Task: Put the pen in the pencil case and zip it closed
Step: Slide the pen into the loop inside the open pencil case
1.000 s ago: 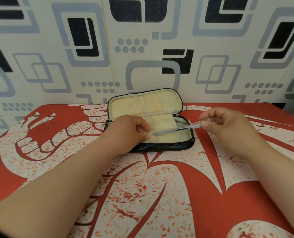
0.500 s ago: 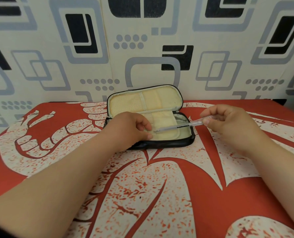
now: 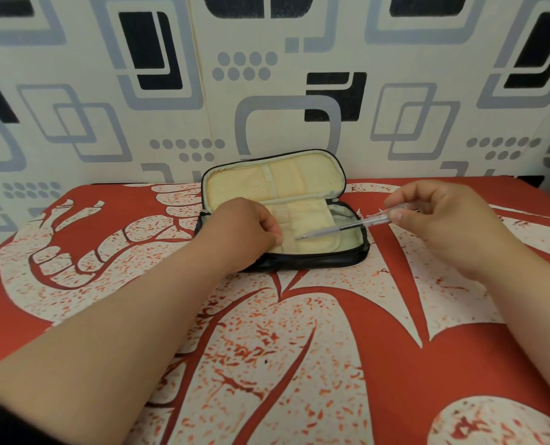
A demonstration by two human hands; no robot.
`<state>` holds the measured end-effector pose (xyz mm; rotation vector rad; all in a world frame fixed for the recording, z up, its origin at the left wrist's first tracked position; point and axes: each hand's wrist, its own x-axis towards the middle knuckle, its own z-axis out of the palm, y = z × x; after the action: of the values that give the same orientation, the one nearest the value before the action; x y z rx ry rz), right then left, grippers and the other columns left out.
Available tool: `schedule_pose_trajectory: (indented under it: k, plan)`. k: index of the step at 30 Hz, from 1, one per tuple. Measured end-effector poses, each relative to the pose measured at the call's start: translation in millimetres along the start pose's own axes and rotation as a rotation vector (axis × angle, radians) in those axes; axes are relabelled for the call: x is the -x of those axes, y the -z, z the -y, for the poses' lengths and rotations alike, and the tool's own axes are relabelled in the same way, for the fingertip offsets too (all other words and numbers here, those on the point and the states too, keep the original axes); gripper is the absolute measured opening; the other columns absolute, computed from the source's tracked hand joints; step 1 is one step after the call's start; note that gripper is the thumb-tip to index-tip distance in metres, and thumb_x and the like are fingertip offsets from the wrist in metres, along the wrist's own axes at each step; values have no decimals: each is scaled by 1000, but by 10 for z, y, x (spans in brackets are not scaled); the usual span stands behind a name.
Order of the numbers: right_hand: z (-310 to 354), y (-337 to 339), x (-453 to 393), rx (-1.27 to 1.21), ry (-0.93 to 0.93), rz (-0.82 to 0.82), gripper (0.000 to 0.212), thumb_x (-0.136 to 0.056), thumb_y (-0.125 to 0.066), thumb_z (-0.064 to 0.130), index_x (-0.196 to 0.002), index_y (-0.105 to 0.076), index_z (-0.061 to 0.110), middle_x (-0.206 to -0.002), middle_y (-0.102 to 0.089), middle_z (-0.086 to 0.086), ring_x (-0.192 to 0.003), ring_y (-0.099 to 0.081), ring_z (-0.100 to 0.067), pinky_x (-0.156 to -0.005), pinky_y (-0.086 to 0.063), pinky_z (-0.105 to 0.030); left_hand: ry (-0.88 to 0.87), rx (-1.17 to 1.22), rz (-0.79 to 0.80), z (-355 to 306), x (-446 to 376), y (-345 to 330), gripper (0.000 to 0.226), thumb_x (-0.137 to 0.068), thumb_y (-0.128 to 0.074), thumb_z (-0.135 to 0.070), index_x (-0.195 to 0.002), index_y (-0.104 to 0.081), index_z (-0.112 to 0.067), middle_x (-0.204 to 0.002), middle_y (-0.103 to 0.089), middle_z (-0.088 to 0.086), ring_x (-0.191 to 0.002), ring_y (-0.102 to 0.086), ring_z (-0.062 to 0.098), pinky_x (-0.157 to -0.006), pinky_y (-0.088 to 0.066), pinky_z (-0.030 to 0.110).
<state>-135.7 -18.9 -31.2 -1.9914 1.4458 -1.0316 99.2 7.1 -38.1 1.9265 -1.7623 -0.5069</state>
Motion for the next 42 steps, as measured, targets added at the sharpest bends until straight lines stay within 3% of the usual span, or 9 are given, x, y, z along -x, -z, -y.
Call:
schedule_pose_trajectory:
  k: [8,16,21,26,28,30,34,36,42]
  plan:
    - [77,-10,0,70,31,-5,18,-81,-64,20,-73,-60,36,-80,-62,13,-75,-56,-1,-59,-34,-14,-89,-14,-46,40,-5,-28,8,-78,-65,-17,-85,-65,-21,-68,-52,-14,-61,-47,1,-47,-37,2]
    - [-3,-79,-14,-44,-64,29,16,-82,-63,19,-72,-63,33,-83,-65,6,-80,-58,-12,-65,-40,-23,-127,-23,-50,24,20,-34,18,-82,-61,-15,-99,-59,-21,-72,-54,-7,-63,-47,7,-53,-35,14]
    - [-1,-120,1,-32,-26,48,19,-82,-63,18,-72,-62,34,-78,-64,10,-68,-53,-5,-62,-37,-23,-167,18,-28,65,31,-25,17,-82,-60,-12,-96,-60,-21,-73,-54,-12,-63,-48,3,-52,-37,6]
    - [56,-132,12,94,72,36,23,-79,-65,16,-70,-60,36,-73,-59,14,-66,-50,-4,-58,-35,-18,-175,98,10,91,44,1,10,-78,-66,-18,-84,-65,-27,-71,-56,-16,-58,-52,-8,-51,-36,-2]
    - [80,-148,14,127,95,33,26,-79,-65,14,-69,-59,37,-70,-56,16,-64,-51,2,-55,-34,-9,-168,120,9,101,44,0,10,-76,-69,-23,-82,-66,-30,-71,-56,-16,-57,-50,-15,-51,-35,-3]
    - [98,-168,9,175,121,26,26,-78,-65,12,-69,-58,36,-71,-53,16,-68,-49,4,-56,-33,-4,-166,110,-1,108,38,-13,11,-75,-70,-26,-82,-65,-32,-74,-56,-16,-60,-52,-5,-52,-34,-3]
    - [140,-214,-19,361,180,8,21,-79,-63,12,-75,-58,31,-83,-51,9,-92,-38,-12,-74,-25,-19,-181,96,-34,108,34,-30,15,-73,-72,-24,-78,-63,-35,-77,-56,-15,-64,-49,0,-53,-34,-3]
    - [174,-232,-29,415,219,19,19,-80,-62,9,-78,-60,28,-86,-52,5,-91,-38,-13,-70,-22,-17,-182,87,-34,103,28,-42,16,-74,-71,-24,-80,-64,-37,-76,-56,-16,-64,-49,0,-52,-35,-1]
    - [244,-264,-13,503,245,56,14,-81,-59,7,-89,-64,17,-88,-48,3,-80,-46,-16,-70,-34,-26,-145,54,-7,97,14,-49,23,-77,-68,-31,-100,-68,-31,-72,-50,-21,-65,-49,-1,-54,-31,9]
